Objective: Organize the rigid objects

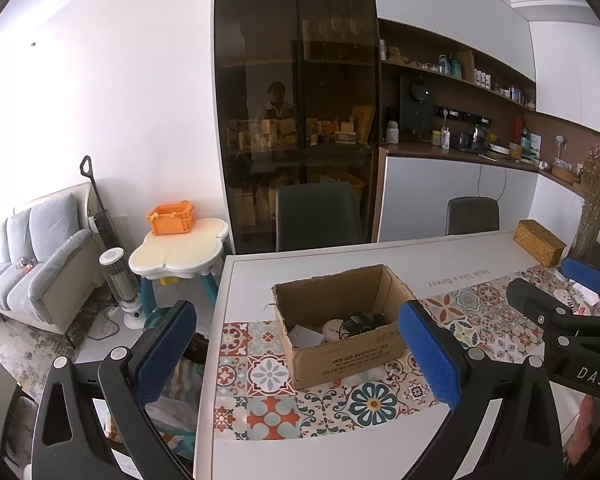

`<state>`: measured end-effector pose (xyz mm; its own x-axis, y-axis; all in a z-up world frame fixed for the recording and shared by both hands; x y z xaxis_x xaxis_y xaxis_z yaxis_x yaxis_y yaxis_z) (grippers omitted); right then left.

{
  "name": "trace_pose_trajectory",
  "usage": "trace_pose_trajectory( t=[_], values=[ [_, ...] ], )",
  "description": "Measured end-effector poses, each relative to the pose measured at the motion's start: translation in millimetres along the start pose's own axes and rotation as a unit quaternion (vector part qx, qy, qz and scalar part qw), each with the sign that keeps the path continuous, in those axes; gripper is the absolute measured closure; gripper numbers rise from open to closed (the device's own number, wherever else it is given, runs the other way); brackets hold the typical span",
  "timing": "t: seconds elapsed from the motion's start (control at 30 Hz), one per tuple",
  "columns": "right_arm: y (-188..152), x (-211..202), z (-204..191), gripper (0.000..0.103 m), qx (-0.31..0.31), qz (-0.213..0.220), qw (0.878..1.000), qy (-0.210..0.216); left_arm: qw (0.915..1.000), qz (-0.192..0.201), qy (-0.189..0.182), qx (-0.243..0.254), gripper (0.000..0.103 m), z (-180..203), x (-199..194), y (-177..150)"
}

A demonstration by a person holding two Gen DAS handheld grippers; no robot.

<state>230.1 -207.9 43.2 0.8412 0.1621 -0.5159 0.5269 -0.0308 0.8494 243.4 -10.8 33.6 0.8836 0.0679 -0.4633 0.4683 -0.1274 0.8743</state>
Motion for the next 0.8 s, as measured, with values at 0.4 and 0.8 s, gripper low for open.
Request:
trace_pose_trajectory(
  t=[0.4,0.8],
  values=[
    [0.5,-0.2,0.0,0.005,0.000,0.000,1.000,0.000,1.0000,0.001,0.001,0.000,0.000,0.4,-0.8,1.2],
    [1.0,0.2,-0.5,0.005,0.000,-0.001,1.000,0.001,1.0000,0.001,0.001,0.001,0.000,0.4,-0.8,1.1]
  ],
)
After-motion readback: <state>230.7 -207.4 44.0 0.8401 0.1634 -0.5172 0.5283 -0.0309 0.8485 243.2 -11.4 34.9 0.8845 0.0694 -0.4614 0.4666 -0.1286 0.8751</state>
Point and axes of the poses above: each gripper's, at about its wrist camera, not at the fingertips, and x roughly the way its jaws point, z to its right, y to its top, the point moved 10 cm from there along x, roughly the way its jaws point, and after that the axes turned 14 degrees about y, right-handed, at the moved point
